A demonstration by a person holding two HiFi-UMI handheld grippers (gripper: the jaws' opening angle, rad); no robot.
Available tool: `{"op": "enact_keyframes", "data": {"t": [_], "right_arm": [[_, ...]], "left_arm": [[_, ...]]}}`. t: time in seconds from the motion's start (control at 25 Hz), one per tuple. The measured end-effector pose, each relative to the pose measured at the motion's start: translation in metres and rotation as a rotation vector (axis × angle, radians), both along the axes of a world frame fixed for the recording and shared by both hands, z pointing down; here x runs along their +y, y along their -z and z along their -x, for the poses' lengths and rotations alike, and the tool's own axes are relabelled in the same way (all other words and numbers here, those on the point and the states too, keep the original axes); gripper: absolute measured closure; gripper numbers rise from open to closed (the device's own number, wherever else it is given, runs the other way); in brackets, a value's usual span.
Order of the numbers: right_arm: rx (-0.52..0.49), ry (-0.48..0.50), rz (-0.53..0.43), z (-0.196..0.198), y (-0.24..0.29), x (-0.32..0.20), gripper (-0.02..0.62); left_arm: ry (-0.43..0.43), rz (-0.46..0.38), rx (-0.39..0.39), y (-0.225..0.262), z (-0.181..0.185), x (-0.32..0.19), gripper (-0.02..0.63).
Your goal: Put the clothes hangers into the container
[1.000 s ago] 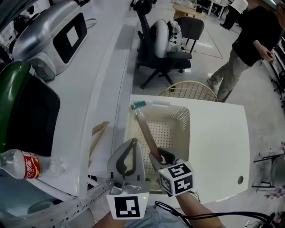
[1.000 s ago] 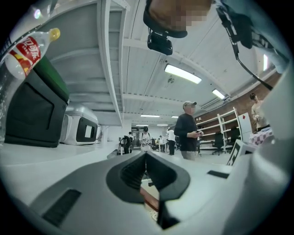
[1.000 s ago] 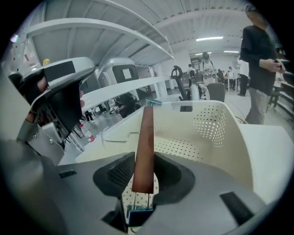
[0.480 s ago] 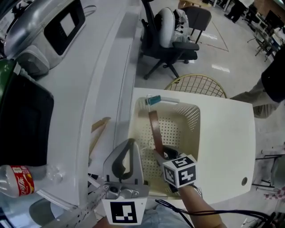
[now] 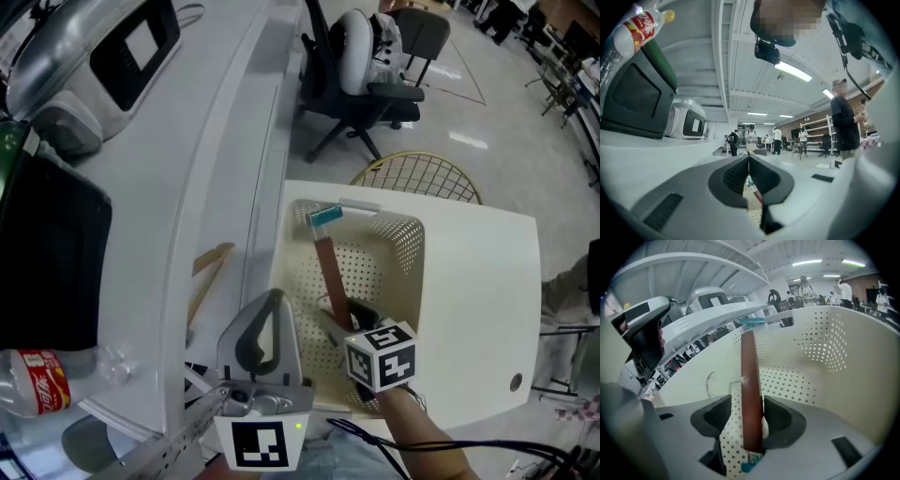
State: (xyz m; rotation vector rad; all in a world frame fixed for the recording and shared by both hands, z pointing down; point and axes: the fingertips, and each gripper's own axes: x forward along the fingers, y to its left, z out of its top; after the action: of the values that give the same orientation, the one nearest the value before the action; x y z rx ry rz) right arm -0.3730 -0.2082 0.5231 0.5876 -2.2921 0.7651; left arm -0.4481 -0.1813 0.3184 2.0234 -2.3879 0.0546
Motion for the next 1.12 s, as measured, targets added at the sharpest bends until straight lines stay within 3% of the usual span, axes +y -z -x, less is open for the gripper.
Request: {"op": "enact_keyframes", "data": {"t": [0.24, 0.52, 0.76, 0.92, 1.12], "right_arm": [[-0.066, -0.005, -0.061, 0.003, 0.022, -0.003, 0.36], [-0.231, -0.004, -0.153, 0.011, 0.078, -0.002, 0.362], [-0.355, 0.004, -0.257, -0.03, 0.146, 0.012, 0.371], [-0.411, 0.01, -0.357, -0.058, 0.188, 0.024, 0.413], [-0.47, 0.021, -0.508, -0.093, 0.237, 0.045, 0.526]], "left_arm": [[0.0, -0.006, -0.015, 0.005, -0.012, 0.004, 0.592], [-0.004, -0.027, -0.043, 0.013, -0.026, 0.01, 0.592], [0.002, -0.063, -0.057, 0.043, -0.074, 0.027, 0.592], [0.001, -0.098, -0.053, 0.063, -0.1, 0.039, 0.592], [-0.007, -0.124, -0.066, 0.088, -0.134, 0.055, 0.592]]}}
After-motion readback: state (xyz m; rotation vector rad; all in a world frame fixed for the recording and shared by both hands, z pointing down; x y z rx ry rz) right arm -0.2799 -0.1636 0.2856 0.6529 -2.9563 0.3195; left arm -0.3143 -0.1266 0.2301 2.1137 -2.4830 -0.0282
